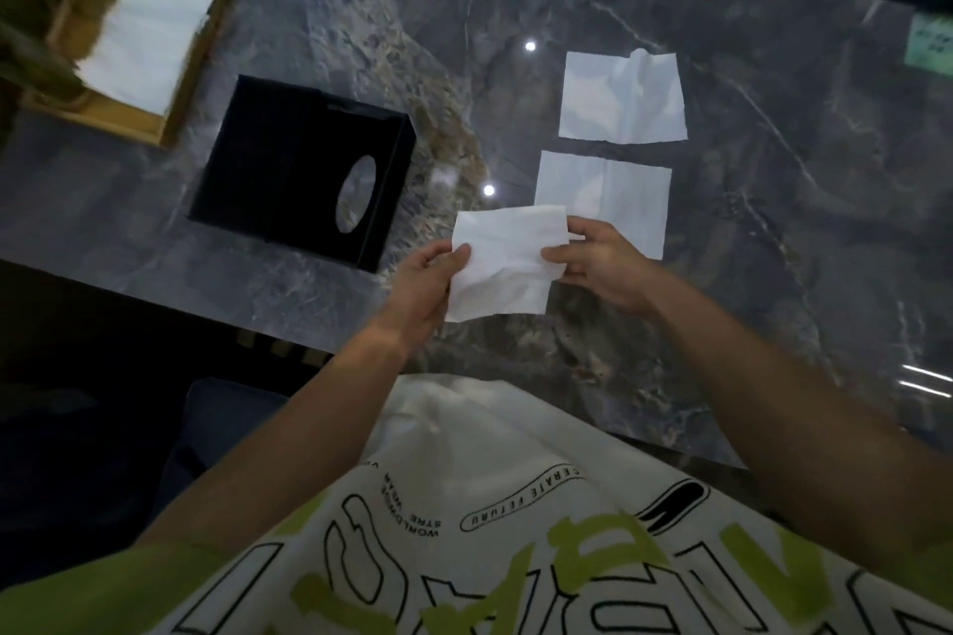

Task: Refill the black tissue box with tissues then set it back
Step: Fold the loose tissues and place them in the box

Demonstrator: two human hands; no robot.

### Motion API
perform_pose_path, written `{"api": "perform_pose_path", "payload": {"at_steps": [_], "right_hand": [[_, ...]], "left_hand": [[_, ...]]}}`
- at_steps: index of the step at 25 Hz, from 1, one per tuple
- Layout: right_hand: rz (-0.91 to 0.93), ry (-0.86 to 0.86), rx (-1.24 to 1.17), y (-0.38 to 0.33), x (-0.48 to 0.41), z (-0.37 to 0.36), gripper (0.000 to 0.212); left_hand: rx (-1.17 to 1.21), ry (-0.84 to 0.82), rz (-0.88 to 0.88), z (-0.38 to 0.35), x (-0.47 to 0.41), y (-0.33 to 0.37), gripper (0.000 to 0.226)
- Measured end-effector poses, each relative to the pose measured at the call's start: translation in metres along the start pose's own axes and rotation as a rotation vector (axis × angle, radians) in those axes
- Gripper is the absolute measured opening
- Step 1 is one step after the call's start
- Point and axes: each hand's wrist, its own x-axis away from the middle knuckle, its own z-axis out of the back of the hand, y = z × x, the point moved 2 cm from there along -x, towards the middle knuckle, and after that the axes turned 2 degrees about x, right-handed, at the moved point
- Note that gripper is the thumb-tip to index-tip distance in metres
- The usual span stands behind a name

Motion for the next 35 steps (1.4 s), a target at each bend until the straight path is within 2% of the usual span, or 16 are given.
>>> {"api": "perform_pose_path", "payload": {"at_steps": [2,5,10,15,21,25,29,33,35], "right_hand": [[0.013,0.017,0.023,-0.005,-0.004,-0.014,0.032],[0.059,0.067,0.079,-0.019,-0.014,-0.050,0.033],[0.068,0.121,-0.074,-0.039,-0.037,-0.117,0.032],[0.069,0.182,-0.168,-0.050,-0.052,-0.155,0.039],[0.080,0.171,-0.273,-0.066,-0.060,-0.163,0.044],[0.086,0.113,-0.180,-0.075,-0.068,-0.157,0.038],[0.179,0.093,-0.057,-0.079,-0.072,-0.154,0.037],[0.291,0.103,0.106,-0.086,-0.067,-0.160,0.033],[0.345,0.124,0.219,-0.087,-0.062,-0.163,0.040]], "left_hand": [[0.018,-0.038,-0.006,0.015,-0.010,0.019,0.004],[-0.002,-0.113,-0.005,0.046,-0.026,0.049,0.011],[-0.001,-0.294,0.023,0.115,-0.044,0.099,0.013],[-0.055,-0.353,0.022,0.156,-0.060,0.135,0.017],[-0.131,-0.355,-0.032,0.162,-0.064,0.153,0.021],[-0.161,-0.270,-0.087,0.162,-0.059,0.155,0.017],[-0.250,-0.232,-0.108,0.165,-0.050,0.154,0.016],[-0.281,-0.224,-0.135,0.168,-0.048,0.160,0.029],[-0.297,-0.223,-0.140,0.170,-0.051,0.162,0.036]]}}
